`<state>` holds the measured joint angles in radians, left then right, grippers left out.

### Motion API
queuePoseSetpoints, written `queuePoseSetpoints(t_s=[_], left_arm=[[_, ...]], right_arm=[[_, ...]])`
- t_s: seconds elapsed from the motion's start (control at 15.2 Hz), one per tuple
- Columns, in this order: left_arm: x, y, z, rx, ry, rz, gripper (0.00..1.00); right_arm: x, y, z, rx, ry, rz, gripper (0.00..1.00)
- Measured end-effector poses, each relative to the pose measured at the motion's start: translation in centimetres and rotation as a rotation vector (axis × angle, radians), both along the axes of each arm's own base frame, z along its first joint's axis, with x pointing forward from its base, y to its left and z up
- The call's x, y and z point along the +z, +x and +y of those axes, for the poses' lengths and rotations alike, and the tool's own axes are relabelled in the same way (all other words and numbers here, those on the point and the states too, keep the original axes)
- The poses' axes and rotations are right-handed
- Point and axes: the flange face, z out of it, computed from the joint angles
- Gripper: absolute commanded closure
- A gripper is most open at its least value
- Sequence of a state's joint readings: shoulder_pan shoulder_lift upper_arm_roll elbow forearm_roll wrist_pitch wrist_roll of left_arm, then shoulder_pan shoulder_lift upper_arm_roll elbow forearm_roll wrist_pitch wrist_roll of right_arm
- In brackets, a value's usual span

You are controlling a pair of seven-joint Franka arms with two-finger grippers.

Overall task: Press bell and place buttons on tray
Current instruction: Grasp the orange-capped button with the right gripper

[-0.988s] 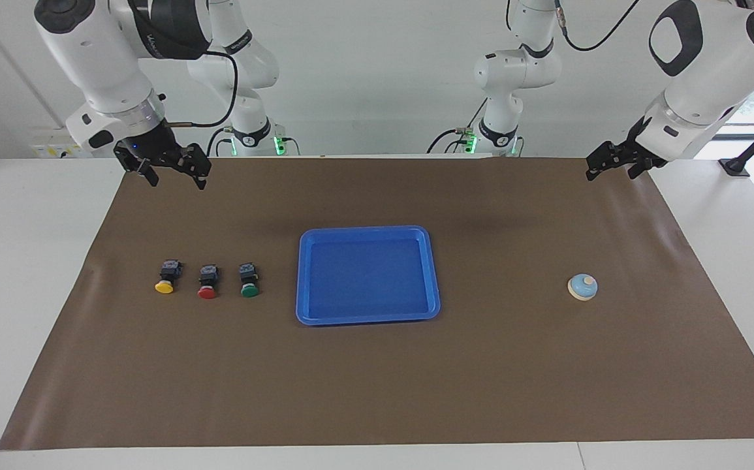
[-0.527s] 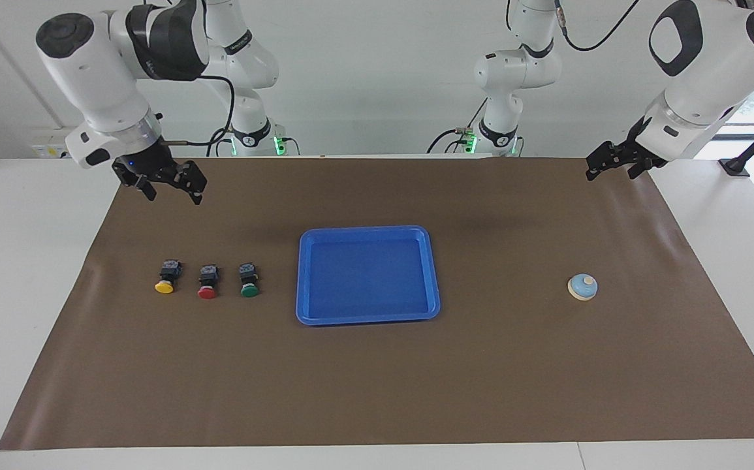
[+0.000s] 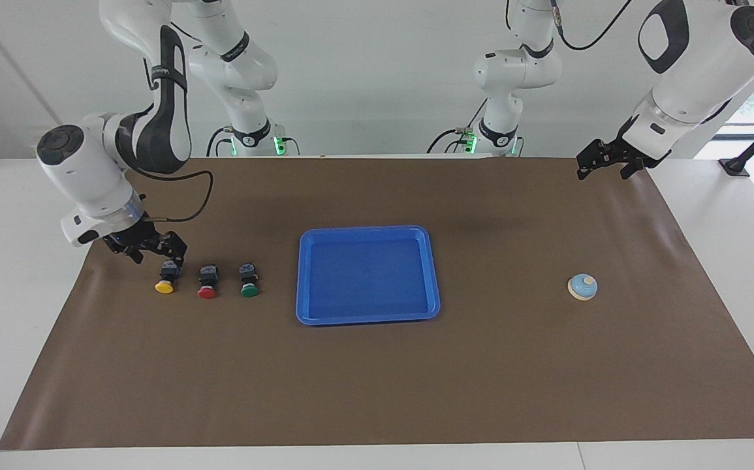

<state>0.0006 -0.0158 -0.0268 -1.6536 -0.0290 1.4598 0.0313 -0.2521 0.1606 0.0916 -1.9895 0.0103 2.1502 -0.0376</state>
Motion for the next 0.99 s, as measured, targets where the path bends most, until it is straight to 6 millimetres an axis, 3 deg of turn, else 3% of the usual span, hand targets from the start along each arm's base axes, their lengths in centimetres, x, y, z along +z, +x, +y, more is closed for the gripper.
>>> queuePoseSetpoints(t_s=[0.26,0.79,0.92,0.99], left_arm=[[0.3,0.3,-1.3,-0.023,-0.001,-0.036,0.0],[0.4,0.4,-2.0,-0.035,-0.001,-0.047,0.0],[0.4,0.4,-1.9,-0.034,-0.001,-0.047,0.0],[0.4,0.4,-1.9,-0.034,-0.001,-0.047,0.0]], right_arm=[[-3.4,-1.1,-0.8,0.0,0.01,0.052,0.0],[-6.9,-2.6,-2.7,0.019,-0.017,0.022,0.0],[-7.7,-2.8,-3.1,0.032,-0.014,0.028,0.09],[-8.1,-2.9,-3.1,0.032,-0.012,0.034,0.19]])
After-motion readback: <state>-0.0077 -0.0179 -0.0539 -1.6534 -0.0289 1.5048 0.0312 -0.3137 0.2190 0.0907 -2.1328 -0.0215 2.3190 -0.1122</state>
